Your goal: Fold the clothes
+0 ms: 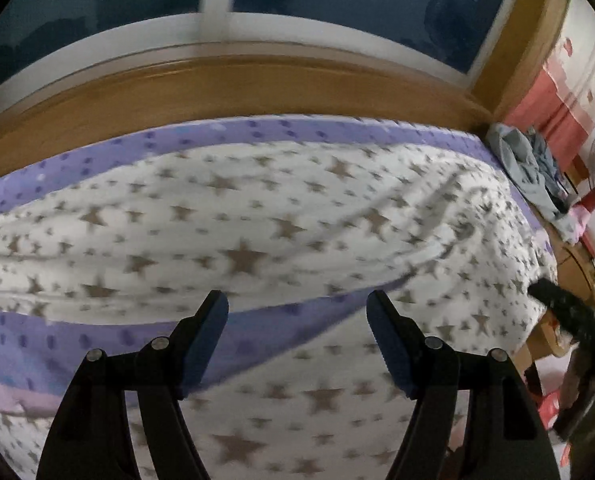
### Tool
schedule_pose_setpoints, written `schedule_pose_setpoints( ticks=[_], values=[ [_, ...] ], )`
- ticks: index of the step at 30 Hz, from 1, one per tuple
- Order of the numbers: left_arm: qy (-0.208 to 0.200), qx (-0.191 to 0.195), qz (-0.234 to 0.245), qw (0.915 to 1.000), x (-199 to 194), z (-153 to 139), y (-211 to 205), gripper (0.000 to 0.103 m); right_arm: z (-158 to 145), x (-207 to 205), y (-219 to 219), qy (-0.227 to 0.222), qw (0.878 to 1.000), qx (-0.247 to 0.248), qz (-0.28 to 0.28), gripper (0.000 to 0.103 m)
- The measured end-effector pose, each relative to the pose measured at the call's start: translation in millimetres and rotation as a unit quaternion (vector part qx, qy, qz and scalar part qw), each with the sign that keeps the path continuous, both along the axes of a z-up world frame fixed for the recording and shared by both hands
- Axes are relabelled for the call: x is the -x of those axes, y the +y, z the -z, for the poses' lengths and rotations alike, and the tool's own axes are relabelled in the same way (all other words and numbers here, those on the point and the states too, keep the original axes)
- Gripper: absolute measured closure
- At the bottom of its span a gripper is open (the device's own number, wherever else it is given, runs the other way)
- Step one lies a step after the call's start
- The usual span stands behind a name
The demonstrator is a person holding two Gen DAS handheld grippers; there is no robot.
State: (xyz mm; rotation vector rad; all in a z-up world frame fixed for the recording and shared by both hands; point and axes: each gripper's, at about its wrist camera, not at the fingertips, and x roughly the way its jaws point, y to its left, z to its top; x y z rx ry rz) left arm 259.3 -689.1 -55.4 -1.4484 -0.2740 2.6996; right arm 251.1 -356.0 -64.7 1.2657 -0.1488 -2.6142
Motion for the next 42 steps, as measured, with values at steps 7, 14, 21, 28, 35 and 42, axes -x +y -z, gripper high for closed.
schedule_pose_setpoints(
  ticks=[7,14,21,28,35,42],
  values=[
    [0.005,-0.031,0.051,0.9982,37.7,4.5,46.7,0.029,-7.9,52.2,63.8,-0.011,0.999,0.014,0.032,0.044],
    [-0.002,-0.101,0.151,0.9833,57.6,12.9,108.6,0.029,-3.2,75.8,116.0,-0.025,0.998,-0.023,0.052,0.044],
    [0.020,-0.012,0.207,0.9780,61.5,10.2,173.3,0.029,7.1,95.6,142.0,-0.035,0.999,-0.028,-0.004,0.044],
    [0.009,-0.007,0.182,0.9832,68.3,9.3,207.7,0.029,21.7,114.6,164.0,-0.050,0.996,-0.027,-0.069,0.044],
    [-0.038,0.006,0.142,0.9891,98.3,30.6,208.3,0.048,40.8,121.1,169.9,-0.052,0.990,-0.030,-0.128,0.043],
    [-0.050,-0.004,0.134,0.9897,86.2,32.1,208.9,0.056,41.9,118.1,169.4,-0.031,0.991,-0.029,-0.126,0.042]
  ],
)
